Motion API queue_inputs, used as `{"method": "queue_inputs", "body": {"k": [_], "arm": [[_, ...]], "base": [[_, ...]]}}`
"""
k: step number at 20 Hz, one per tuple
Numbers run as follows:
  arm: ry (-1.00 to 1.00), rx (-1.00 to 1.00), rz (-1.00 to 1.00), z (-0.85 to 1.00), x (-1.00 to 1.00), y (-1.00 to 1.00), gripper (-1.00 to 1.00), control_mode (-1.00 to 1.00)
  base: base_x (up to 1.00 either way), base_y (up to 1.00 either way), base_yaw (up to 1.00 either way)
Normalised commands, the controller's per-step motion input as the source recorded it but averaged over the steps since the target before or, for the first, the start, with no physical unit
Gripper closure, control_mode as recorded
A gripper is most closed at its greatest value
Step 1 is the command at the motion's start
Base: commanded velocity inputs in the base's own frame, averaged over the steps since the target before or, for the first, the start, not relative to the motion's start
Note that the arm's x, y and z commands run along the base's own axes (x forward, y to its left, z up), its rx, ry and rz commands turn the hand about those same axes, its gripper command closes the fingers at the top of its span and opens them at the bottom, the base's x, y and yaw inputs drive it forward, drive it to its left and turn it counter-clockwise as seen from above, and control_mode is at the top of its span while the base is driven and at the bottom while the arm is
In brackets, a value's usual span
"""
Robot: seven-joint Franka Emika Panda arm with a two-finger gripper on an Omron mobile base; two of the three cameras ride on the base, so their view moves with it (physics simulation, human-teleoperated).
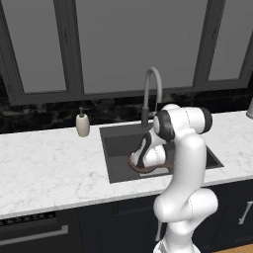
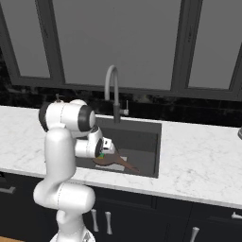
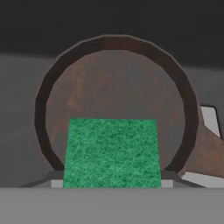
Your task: Pick the pan and sponge and place them into the sink. Then turn on the water.
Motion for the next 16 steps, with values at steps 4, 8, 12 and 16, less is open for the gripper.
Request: {"method": "queue_inputs", "body": {"k": [4,8,12,16], "arm": [[0.0,0.0,0.0,-0.15,0.14,0.09,1.0,-1.0],[0.0,0.0,0.0,-0.1,0.14,0.02,1.0,-1.0],[0.0,0.0,0.0,-0.13,0.15,0.0,1.0,-1.0],[0.0,0.0,0.0,-0.16,0.14,0.0,1.0,-1.0]], "base": [[0.0,0.0,0.0],[0.0,0.0,0.0],[0.0,0.0,0.0],[0.0,0.0,0.0]]}}
